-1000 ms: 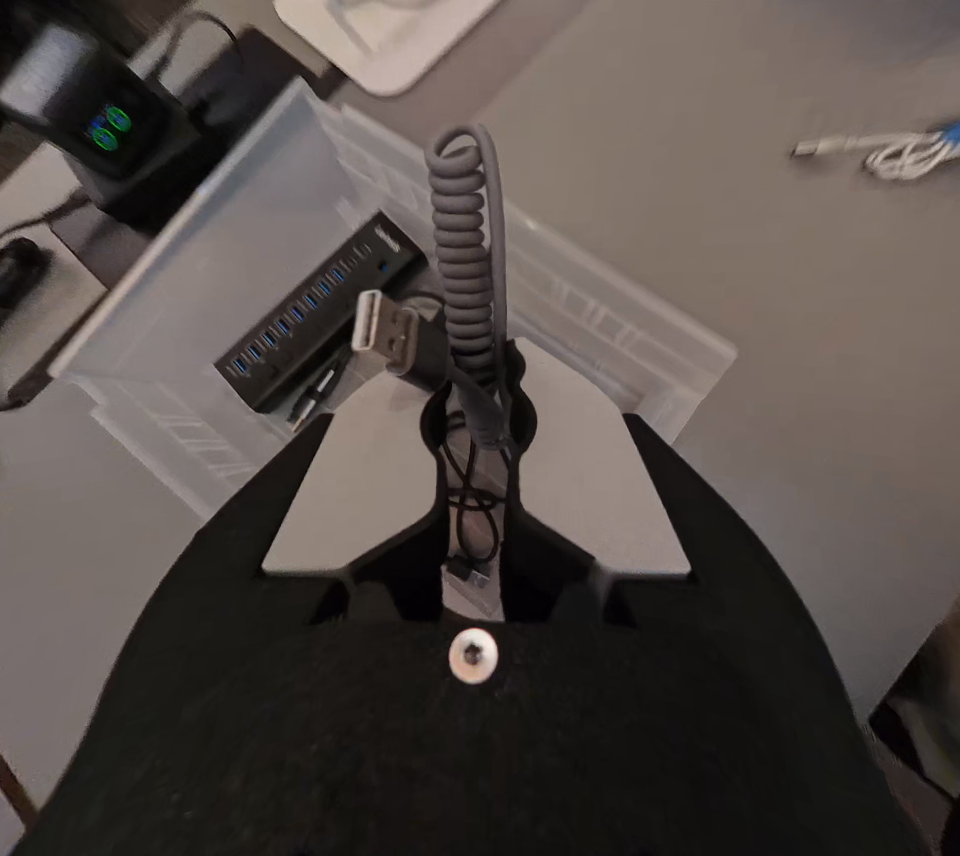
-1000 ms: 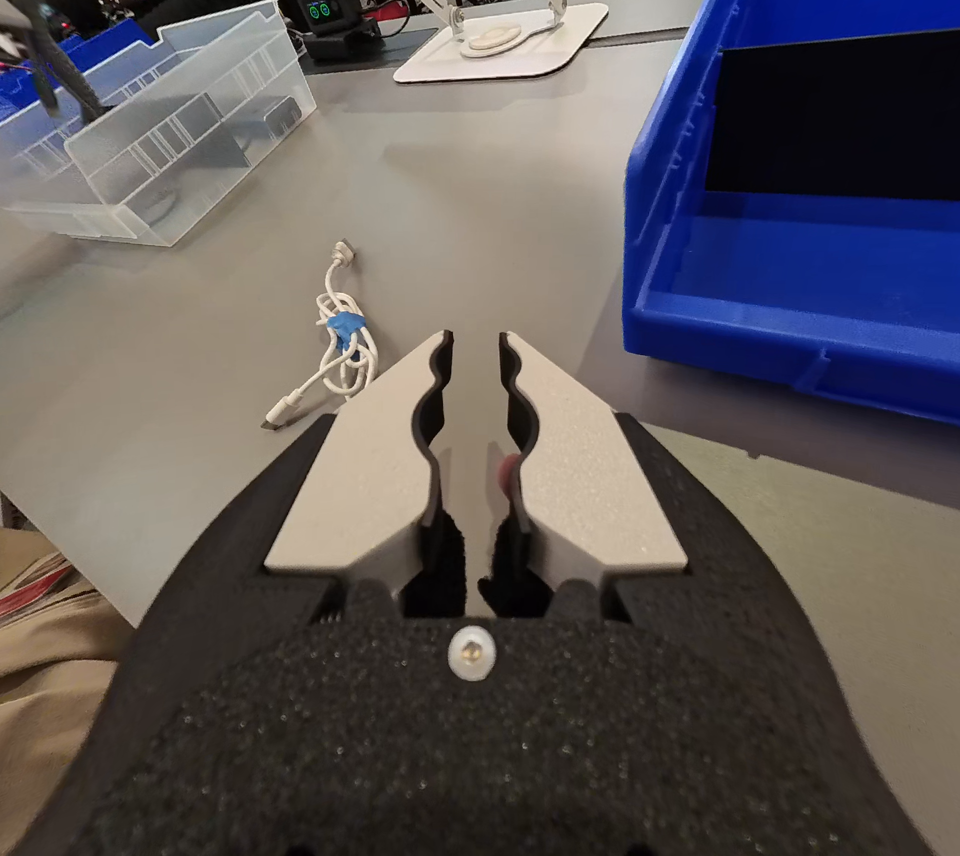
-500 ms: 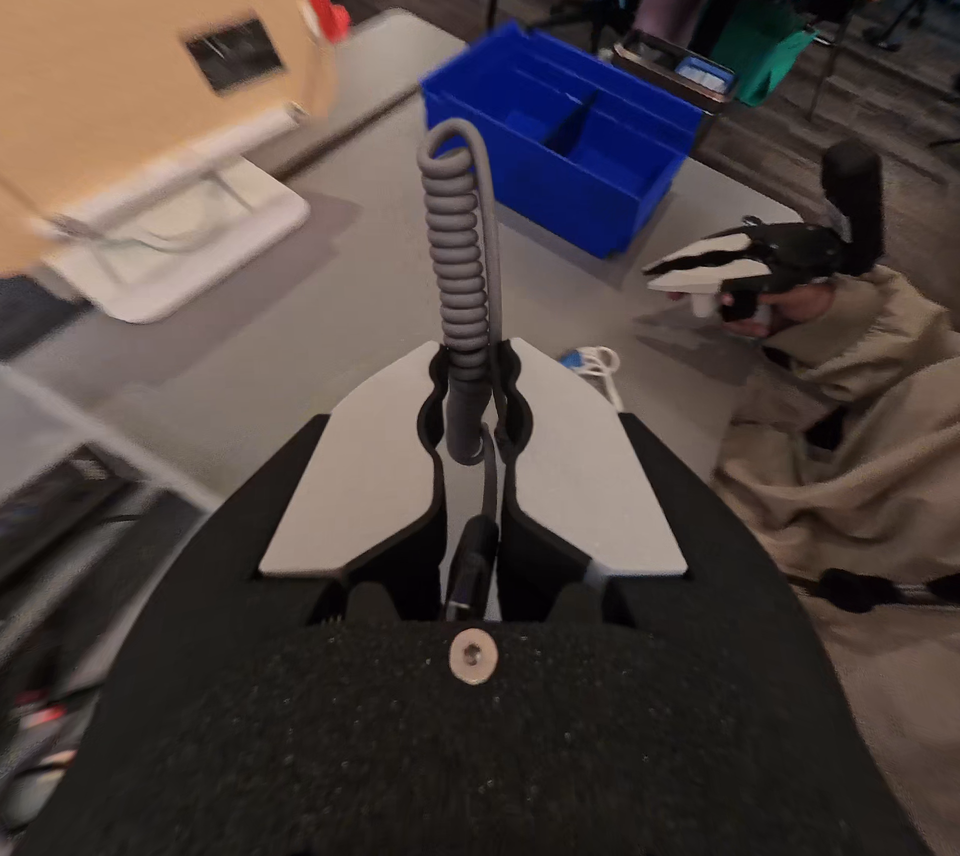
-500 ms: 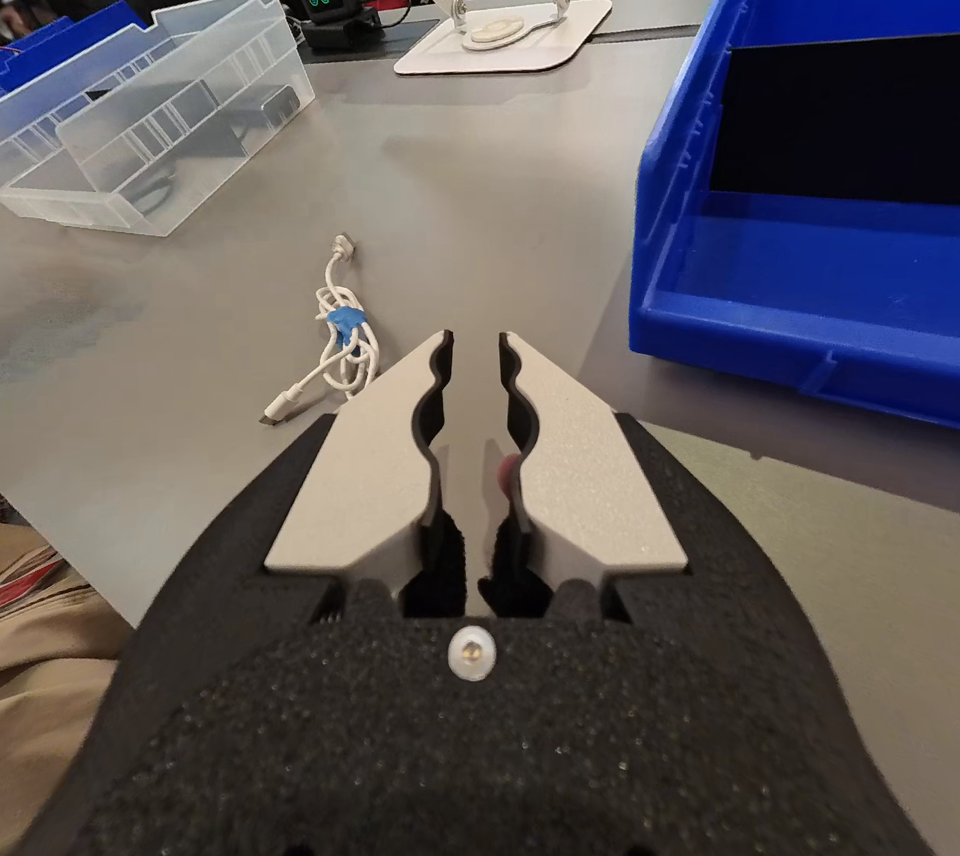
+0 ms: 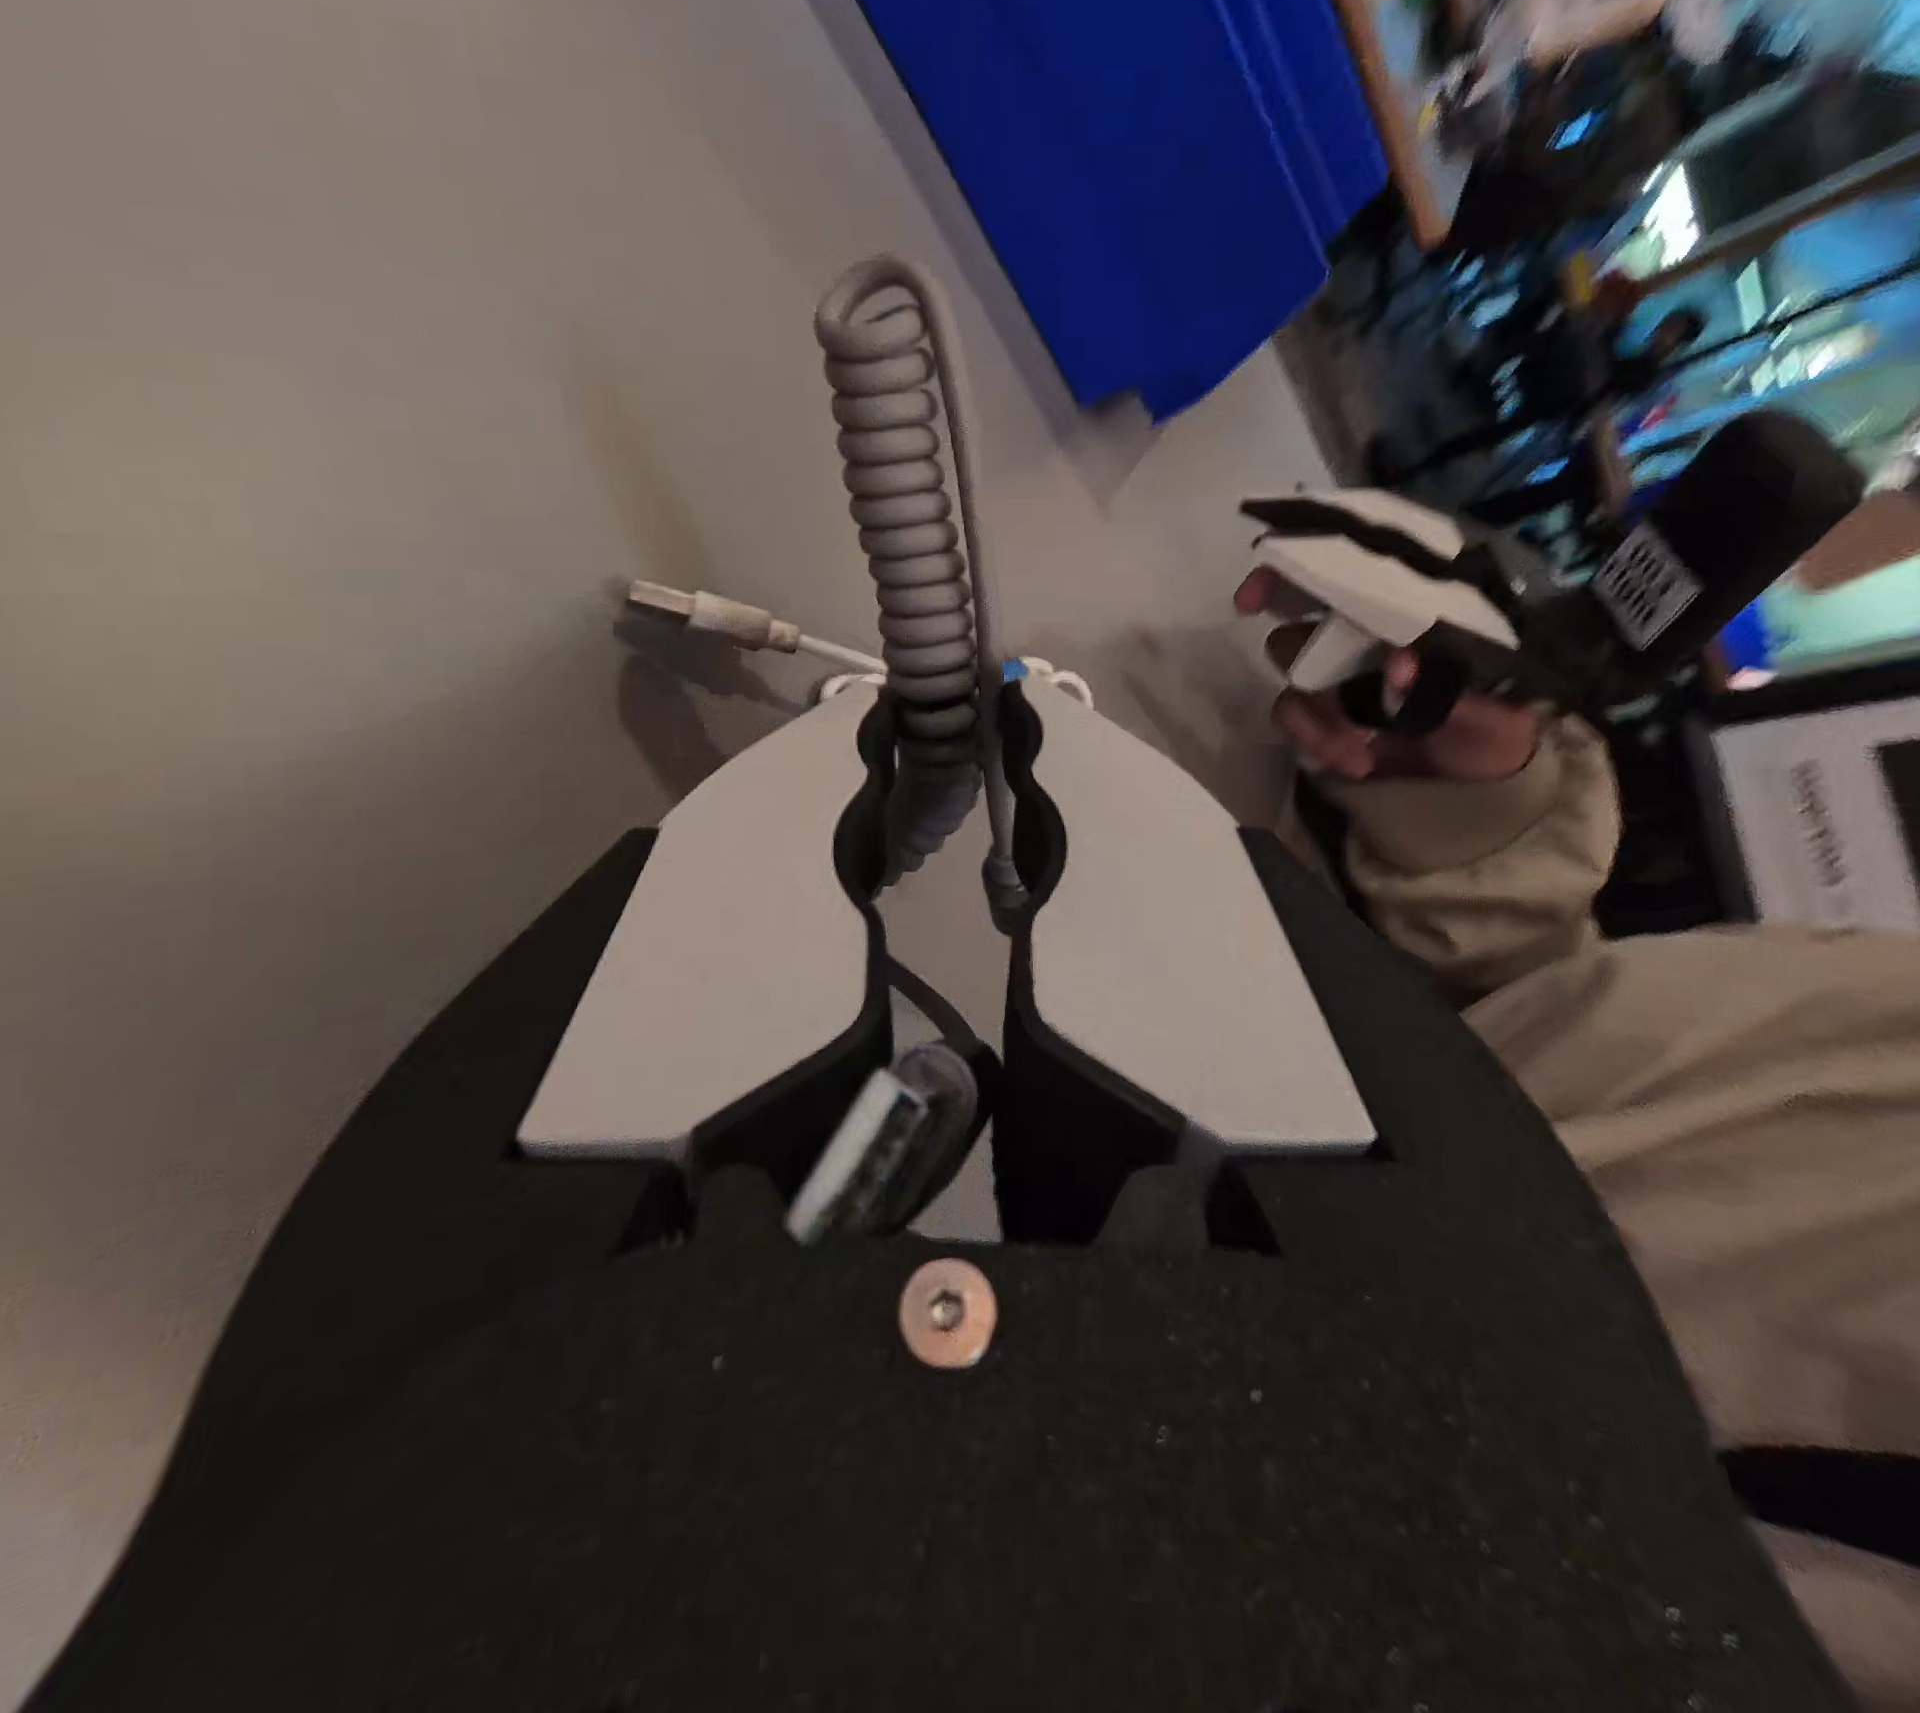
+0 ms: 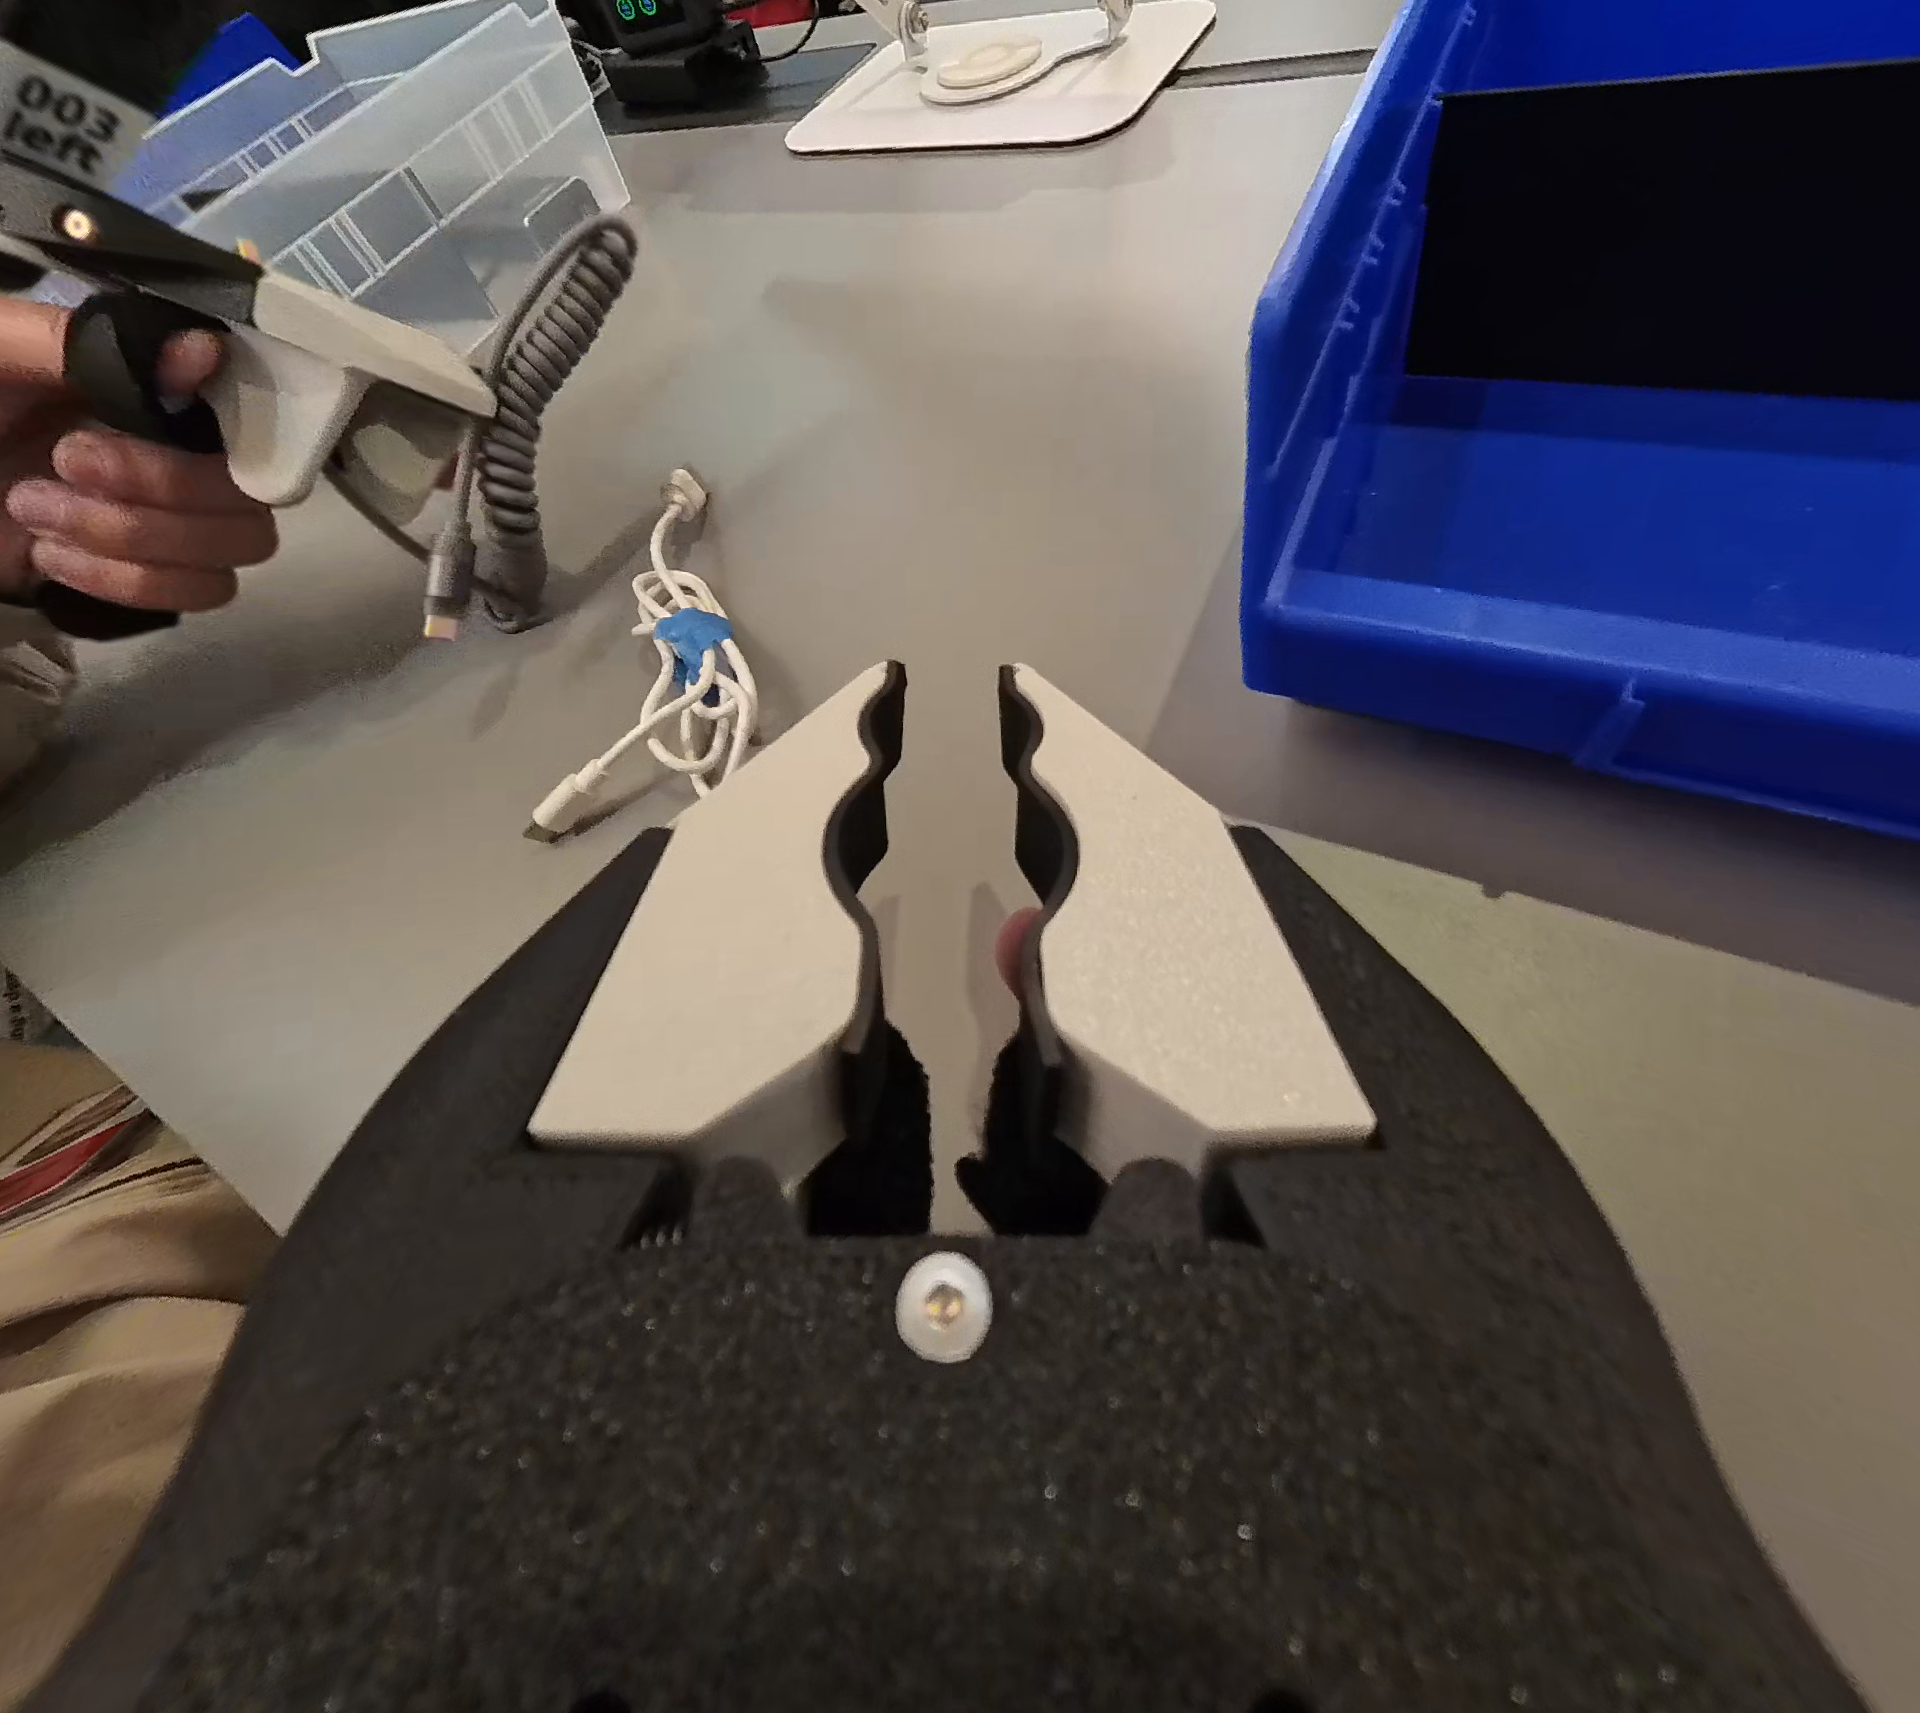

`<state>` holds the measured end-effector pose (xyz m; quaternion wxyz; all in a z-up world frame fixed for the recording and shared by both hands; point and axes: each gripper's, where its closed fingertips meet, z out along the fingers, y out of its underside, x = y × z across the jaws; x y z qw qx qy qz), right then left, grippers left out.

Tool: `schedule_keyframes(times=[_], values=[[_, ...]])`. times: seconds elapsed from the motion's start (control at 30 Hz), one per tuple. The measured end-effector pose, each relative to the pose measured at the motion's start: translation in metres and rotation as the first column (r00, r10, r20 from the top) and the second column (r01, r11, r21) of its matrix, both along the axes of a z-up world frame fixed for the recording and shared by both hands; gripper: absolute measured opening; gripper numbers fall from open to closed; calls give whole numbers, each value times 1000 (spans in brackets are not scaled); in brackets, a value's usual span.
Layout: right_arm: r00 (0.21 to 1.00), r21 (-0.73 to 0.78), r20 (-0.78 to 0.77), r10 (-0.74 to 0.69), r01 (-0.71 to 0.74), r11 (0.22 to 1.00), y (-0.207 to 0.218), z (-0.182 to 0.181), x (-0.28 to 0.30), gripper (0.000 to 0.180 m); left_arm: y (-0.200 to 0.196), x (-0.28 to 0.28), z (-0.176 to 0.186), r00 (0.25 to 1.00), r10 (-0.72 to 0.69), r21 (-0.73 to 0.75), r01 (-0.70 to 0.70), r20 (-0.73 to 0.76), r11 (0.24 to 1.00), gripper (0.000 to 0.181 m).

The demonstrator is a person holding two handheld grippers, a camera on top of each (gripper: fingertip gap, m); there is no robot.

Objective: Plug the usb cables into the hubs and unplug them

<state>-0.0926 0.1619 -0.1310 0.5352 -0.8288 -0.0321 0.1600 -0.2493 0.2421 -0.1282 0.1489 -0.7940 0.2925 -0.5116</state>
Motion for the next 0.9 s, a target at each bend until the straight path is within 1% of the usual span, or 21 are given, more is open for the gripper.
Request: schedule_keyframes(times=[0.2, 0.27, 0.33, 0.4, 0.53, 0.63, 0.7, 0.73, 0.83, 0.9], values=[[1000, -10, -13, 10, -10, 1000, 0, -2, -1, 18, 20, -29, -9, 984, 157, -64, -152, 87, 986, 18], [999, -11, -30, 16, -16, 1000, 0, -2, -3, 18, 22, -36, -15, 985, 162, -59, -158, 64, 986, 15], [999, -10, -31, 18, -19, 1000, 1, -1, -4, 18, 21, -41, -26, 990, 142, 3, -142, -2, 990, 15], [999, -16, -28, 21, -22, 1000, 2, -3, -5, 18, 17, -43, -36, 991, 113, 86, -107, -74, 991, 15], [1000, -20, -20, 24, -24, 1000, 2, -4, -6, 18, -12, -30, -37, 994, -32, 141, 47, -108, 989, 16], [1000, -22, -20, 23, -24, 999, 2, -5, -6, 18, -29, -25, -41, 977, -129, 189, 160, -169, 969, 17], [1000, -21, -21, 21, -22, 1000, 2, -4, -5, 18, -26, -34, -45, 952, -143, 296, 224, -270, 929, 29], [1000, -21, -22, 20, -20, 1000, 2, -4, -5, 18, -21, -41, -43, 943, -127, 349, 236, -308, 907, 43], [1000, -22, -24, 19, -19, 1000, 2, -5, -4, 18, -11, -66, -38, 914, -90, 428, 270, -394, 862, 60], [999, -26, -25, 21, -22, 999, 2, -6, -4, 18, -3, -81, -32, 910, -21, 498, 246, -415, 832, 62]])
